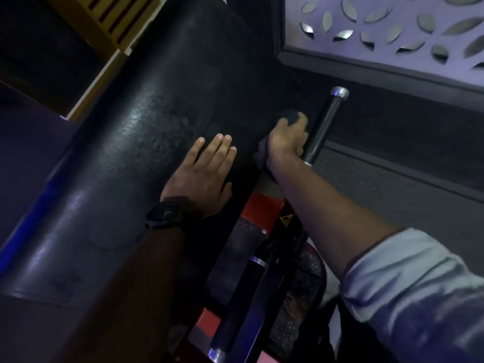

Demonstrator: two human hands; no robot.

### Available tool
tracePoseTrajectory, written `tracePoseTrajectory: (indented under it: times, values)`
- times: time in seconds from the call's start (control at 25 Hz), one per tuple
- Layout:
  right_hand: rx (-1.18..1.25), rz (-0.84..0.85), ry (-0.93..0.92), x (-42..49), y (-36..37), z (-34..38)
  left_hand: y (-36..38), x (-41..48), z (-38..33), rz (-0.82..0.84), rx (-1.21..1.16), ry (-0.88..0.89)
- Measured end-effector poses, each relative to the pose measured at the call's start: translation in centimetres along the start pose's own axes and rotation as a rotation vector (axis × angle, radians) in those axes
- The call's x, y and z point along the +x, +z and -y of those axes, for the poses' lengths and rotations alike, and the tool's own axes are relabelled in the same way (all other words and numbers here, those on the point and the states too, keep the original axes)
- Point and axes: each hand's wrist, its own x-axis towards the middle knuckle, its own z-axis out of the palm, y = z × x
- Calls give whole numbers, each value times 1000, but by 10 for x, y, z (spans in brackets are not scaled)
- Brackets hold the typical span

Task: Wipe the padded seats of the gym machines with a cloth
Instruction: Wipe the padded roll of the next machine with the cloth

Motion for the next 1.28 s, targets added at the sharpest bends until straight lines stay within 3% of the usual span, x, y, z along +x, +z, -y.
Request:
tracePoseTrajectory:
  times: [0.24,0.44,0.6,0.72,0.84,1.0,1.16,1.28]
  values:
    - [-90,-10,-173,29,-9,26,3,0,0,1,3,-2]
    - [-145,214,-130,-36,-19,-51,-3,2,1,8,2,11]
    - [-43,137,-78,-42,-10,-52,-2,0,0,20,24,5]
    - [-35,269,-122,-83,-14,-90,-2,-2,0,22,21,6]
    - [-9,188,-29,-79,-10,-88,0,-18,-3,17,-23,12]
    - [-31,289,-141,-119,-16,-109,6,-43,-6,20,-54,22]
    - [-28,209,6,-117,-11,-109,8,-61,-8,33,-61,2]
    - [18,337,-86,-157,-14,-134,10,-72,-9,33,-54,-8]
